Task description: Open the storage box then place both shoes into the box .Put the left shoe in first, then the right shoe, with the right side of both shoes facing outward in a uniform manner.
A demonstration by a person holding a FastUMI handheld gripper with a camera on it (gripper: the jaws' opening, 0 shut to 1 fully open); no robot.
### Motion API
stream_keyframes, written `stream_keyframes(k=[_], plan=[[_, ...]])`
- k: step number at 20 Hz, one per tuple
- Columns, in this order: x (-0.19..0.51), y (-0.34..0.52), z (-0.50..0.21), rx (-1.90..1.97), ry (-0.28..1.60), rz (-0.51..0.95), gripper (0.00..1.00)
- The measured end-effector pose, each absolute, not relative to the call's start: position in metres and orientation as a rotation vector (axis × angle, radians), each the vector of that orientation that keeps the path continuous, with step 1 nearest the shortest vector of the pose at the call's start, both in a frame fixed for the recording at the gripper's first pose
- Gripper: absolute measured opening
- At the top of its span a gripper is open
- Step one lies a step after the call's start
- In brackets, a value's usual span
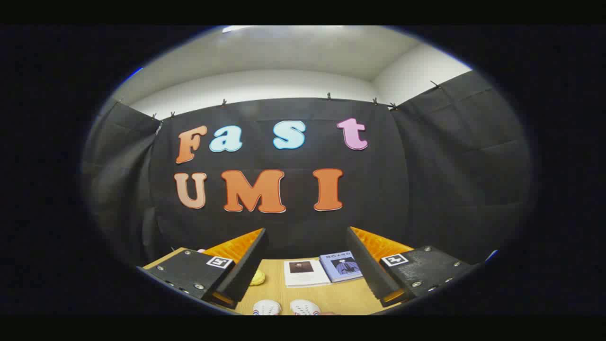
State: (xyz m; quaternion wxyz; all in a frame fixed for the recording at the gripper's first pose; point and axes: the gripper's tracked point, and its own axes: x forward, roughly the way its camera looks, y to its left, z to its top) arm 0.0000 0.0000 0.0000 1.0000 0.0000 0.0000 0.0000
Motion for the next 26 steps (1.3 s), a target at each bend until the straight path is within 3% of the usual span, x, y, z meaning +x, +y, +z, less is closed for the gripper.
stream_keyframes(k=[21, 26], plan=[[0.004, 0.029, -0.027, -0.048, 0.064, 0.015, 0.98], [0.007, 0.043, -0.051, -0.009, 0.111, 0.074, 0.99]])
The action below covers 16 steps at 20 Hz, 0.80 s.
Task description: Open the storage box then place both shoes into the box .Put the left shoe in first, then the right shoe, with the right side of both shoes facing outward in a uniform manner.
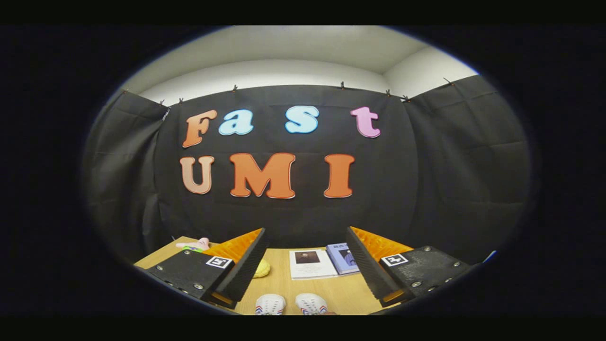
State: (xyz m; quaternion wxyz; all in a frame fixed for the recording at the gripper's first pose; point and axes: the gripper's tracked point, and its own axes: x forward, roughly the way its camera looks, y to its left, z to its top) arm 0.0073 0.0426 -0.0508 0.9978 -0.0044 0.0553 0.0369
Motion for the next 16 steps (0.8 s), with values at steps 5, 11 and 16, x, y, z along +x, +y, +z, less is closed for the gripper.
stream_keyframes(k=[5, 11, 16], plan=[[0.008, 0.068, -0.091, 0.192, 0.222, 0.198, 0.98], [-0.001, 0.109, -0.163, 0.513, 0.419, 0.378, 0.98], [-0.028, 0.146, -0.238, 0.664, 0.652, 0.494, 0.98]])
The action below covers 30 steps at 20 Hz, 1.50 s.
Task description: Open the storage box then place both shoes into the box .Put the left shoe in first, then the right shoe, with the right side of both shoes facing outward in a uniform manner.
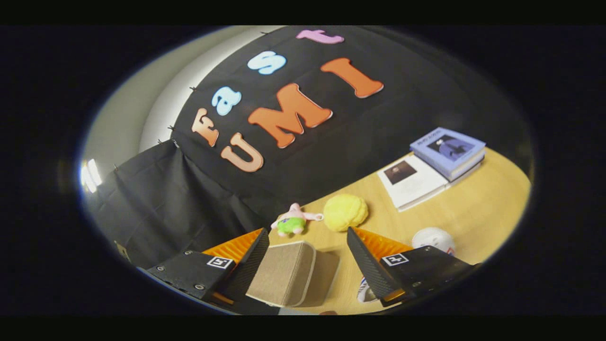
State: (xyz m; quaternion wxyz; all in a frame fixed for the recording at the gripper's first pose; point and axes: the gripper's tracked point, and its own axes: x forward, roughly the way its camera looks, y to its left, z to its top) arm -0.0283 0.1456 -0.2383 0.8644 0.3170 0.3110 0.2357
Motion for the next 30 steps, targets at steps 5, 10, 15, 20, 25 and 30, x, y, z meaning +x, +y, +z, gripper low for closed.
stream_keyframes(k=[5, 10, 15, 20, 25, 30], plan=[[-0.056, 0.182, -0.282, 0.731, 0.786, 0.615, 0.98], [-0.075, 0.208, -0.316, 0.808, 0.906, 0.674, 0.98], [-0.099, 0.239, -0.358, 0.864, 1.063, 0.729, 0.98], [-0.121, 0.272, -0.370, 0.984, 1.168, 0.787, 0.98], [-0.127, 0.285, -0.363, 1.037, 1.180, 0.821, 0.95], [-0.122, 0.276, -0.336, 1.137, 1.140, 0.809, 0.68]])
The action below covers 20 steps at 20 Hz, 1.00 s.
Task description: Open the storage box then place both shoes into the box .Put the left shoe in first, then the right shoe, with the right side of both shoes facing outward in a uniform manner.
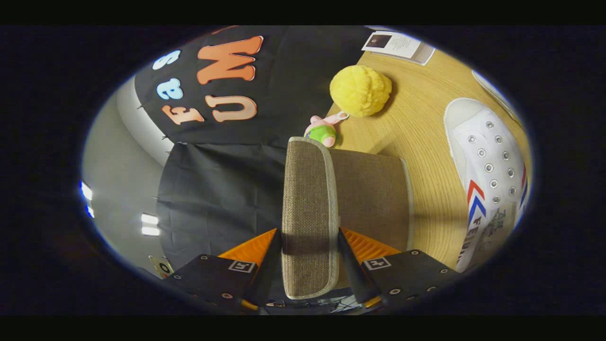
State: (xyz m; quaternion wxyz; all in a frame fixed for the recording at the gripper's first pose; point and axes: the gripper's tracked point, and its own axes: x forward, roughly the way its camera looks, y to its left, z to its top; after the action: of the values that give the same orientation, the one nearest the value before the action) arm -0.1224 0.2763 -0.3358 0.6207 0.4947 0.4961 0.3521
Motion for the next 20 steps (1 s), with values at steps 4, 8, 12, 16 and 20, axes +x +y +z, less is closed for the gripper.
stream_keyframes(k=[4, 8, 12, 16, 20], plan=[[-0.124, 0.285, -0.318, 1.086, 1.128, 0.810, 0.58], [-0.121, 0.297, -0.282, 1.125, 1.094, 0.819, 0.54], [-0.123, 0.323, -0.247, 1.109, 1.065, 0.834, 0.54], [-0.125, 0.355, -0.220, 1.059, 1.042, 0.841, 0.54], [-0.124, 0.391, -0.204, 1.001, 1.031, 0.847, 0.54]])
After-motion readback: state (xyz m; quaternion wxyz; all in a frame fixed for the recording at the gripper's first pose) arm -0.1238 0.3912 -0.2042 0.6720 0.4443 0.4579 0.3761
